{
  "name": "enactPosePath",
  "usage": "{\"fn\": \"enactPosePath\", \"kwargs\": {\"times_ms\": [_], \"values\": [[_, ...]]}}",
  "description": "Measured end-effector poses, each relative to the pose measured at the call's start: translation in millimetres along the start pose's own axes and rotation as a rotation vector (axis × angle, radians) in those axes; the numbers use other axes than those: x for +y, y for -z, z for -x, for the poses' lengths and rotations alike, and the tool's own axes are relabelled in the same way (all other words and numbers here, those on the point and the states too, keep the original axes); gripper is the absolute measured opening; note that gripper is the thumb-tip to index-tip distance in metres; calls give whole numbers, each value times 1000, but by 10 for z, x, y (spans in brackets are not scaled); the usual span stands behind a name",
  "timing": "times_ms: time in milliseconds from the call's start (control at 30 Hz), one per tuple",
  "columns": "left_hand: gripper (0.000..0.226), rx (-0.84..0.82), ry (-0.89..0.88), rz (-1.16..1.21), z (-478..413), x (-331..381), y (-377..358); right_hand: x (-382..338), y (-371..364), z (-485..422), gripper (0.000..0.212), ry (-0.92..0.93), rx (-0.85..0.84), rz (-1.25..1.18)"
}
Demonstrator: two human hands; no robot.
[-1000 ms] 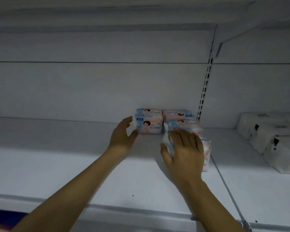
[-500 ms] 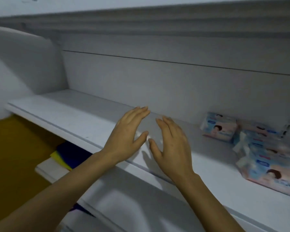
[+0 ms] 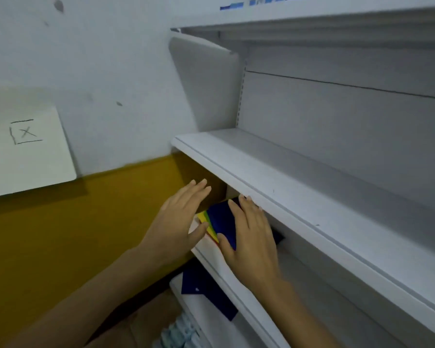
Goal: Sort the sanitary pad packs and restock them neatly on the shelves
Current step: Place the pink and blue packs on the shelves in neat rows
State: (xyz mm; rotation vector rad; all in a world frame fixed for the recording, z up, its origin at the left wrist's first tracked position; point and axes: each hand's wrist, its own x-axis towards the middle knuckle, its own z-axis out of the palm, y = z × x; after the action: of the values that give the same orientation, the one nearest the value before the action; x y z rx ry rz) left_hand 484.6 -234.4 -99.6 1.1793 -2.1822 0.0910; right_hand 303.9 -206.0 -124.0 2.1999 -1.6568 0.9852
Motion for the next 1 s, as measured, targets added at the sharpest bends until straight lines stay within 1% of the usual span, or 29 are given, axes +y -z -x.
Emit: {"fn": "enactPosePath", "kwargs": {"times_ms": [133, 200, 267, 333, 433, 533, 700, 800, 900, 1000], "values": [[64, -31, 46, -4, 292, -458, -330, -51, -541, 102, 79, 55, -70, 29], [65, -36, 41, 9, 445, -623, -589, 37, -827, 161, 81, 81, -99, 38], [67, -17, 60, 46, 651, -808, -978, 140, -1205, 249, 80, 128, -92, 33], [70, 4, 101, 76, 946, -1049, -1508, 237, -1723, 443, 77, 163, -89, 1], [70, 2, 171, 103, 1507, -1460, -2435, 350, -2599, 842, 73, 166, -53, -37], [67, -45, 170, 113, 2107, -1791, -3319, 535, -3486, 1350, 74, 184, -50, -24], [68, -54, 153, 86, 2854, -2234, -4510, 916, -4672, 2146, 75, 187, -124, 39], [71, -40, 132, 132, 3162, -2376, -5012, 1080, -5189, 2581, 71, 187, -134, 26], [72, -29, 110, 162, 3422, -2447, -5378, 1211, -5571, 2957, 72, 192, -133, 14], [74, -50, 99, 154, 3663, -2482, -5680, 1327, -5804, 3305, 75, 161, -216, 14]]}}
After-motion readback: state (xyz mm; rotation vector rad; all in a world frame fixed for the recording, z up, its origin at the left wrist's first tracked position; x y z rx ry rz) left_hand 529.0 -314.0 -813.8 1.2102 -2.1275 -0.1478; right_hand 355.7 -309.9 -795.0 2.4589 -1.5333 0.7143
